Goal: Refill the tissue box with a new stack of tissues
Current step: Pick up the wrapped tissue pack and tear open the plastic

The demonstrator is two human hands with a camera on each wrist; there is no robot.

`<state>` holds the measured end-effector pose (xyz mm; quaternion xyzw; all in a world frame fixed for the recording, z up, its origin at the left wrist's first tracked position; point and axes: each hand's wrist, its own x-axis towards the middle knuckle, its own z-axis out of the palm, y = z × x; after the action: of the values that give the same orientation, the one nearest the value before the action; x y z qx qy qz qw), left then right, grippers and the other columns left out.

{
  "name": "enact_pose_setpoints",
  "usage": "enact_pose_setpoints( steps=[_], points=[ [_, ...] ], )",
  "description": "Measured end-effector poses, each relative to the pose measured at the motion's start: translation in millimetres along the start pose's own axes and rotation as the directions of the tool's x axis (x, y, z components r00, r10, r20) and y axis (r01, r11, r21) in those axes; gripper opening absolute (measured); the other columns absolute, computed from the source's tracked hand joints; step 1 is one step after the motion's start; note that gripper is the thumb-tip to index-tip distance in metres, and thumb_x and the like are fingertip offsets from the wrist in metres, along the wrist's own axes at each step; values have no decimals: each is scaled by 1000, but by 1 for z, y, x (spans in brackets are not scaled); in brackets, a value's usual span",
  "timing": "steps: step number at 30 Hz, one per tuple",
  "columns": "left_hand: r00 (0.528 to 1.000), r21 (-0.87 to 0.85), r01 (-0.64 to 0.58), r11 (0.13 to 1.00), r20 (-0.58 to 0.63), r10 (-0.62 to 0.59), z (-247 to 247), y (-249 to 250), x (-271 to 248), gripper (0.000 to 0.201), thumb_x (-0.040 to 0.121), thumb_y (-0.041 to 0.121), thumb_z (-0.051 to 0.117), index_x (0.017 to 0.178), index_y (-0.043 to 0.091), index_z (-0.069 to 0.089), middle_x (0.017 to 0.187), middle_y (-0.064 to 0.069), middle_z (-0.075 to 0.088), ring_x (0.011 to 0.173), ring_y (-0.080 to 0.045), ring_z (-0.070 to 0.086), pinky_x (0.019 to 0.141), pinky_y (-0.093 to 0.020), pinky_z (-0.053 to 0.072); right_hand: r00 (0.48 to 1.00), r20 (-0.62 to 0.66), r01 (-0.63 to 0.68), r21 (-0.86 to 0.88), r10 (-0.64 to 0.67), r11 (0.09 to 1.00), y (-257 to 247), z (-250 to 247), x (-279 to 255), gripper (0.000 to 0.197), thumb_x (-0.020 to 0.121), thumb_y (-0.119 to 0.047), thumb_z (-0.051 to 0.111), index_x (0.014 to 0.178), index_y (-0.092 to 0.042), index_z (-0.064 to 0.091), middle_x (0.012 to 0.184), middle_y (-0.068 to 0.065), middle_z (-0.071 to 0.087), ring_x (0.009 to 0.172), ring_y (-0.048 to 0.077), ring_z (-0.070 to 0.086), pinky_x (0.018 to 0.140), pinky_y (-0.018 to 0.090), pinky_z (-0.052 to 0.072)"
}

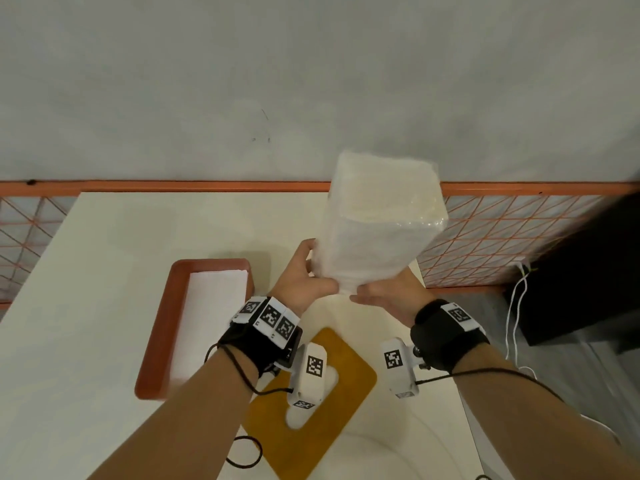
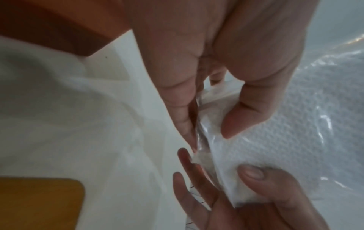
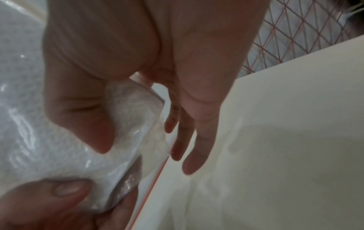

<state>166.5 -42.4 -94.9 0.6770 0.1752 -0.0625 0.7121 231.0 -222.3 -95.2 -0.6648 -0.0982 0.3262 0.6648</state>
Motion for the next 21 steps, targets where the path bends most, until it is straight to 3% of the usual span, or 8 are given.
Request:
enact_pose_setpoints(
  steps=[2, 4, 7, 10, 13, 16, 18, 21],
  points=[
    [1000, -54, -12, 998, -5, 12, -5, 7, -14, 68, 62, -4, 67, 119, 29, 50, 117, -17, 61, 103, -26, 65, 88, -49, 57, 998, 67, 2, 86, -8, 996, -13, 12, -11, 70, 73, 14, 67, 132, -18, 52, 130, 14, 62, 116, 32, 64, 88, 53, 56],
    [999, -83, -31, 996, -20, 30, -15, 16, -31, 67, 59, -1, 69, 118, 28, 52, 121, -20, 59, 110, -32, 62, 88, -58, 54, 992, 108, 46, 111, -58, 993, -26, 28, -20, 68, 77, 23, 59, 133, -15, 52, 130, 16, 63, 115, 34, 64, 88, 54, 56],
    [997, -81, -72, 994, -22, 71, -39, 25, -61, 64, 57, 7, 72, 115, 28, 54, 122, -12, 60, 108, -31, 64, 88, -62, 52, 984, 149, 78, 131, -97, 988, -44, 62, -33, 68, 77, 28, 52, 130, -14, 54, 129, 17, 64, 115, 33, 64, 88, 51, 57],
    [995, -118, -101, 988, -19, 99, -72, 33, -96, 65, 61, 2, 74, 115, 29, 50, 126, -8, 56, 107, -26, 64, 86, -54, 56, 985, 160, 48, 137, -70, 989, -56, 103, -46, 68, 76, 27, 52, 133, -9, 52, 129, 17, 64, 115, 31, 64, 89, 47, 57],
    [972, 29, -229, 973, -56, 230, -110, 37, -135, 86, 64, 9, 81, 124, 48, 34, 136, 4, 48, 118, -18, 56, 95, -46, 53, 980, 195, 6, 124, -31, 992, -66, 149, -61, 63, 75, 22, 55, 128, -10, 57, 128, 16, 65, 117, 33, 63, 95, 50, 53],
    [928, 122, -365, 923, -31, 371, -158, 33, -183, 112, 66, 12, 83, 141, 52, 10, 152, 16, 31, 133, -10, 43, 105, -38, 45, 971, 235, -74, 176, 31, 982, -73, 209, -80, 51, 81, 21, 50, 112, -16, 67, 115, 8, 73, 109, 29, 68, 92, 47, 54],
    [891, 218, -439, 871, -22, 454, -186, 30, -213, 112, 72, 18, 81, 143, 56, 3, 154, 30, 18, 141, -3, 31, 110, -36, 40, 961, 265, -145, 230, 81, 962, -75, 246, -89, 43, 84, 17, 49, 107, -14, 70, 115, 10, 73, 109, 30, 68, 90, 41, 57],
    [815, 450, -511, 733, -19, 579, -227, 20, -248, 106, 72, 38, 79, 142, 60, 2, 158, 20, -21, 147, 2, -3, 118, -36, 25, 947, 260, -266, 307, 189, 914, -70, 295, -95, 33, 85, 8, 54, 114, -4, 64, 126, 19, 66, 119, 35, 62, 88, 36, 59]
  ],
)
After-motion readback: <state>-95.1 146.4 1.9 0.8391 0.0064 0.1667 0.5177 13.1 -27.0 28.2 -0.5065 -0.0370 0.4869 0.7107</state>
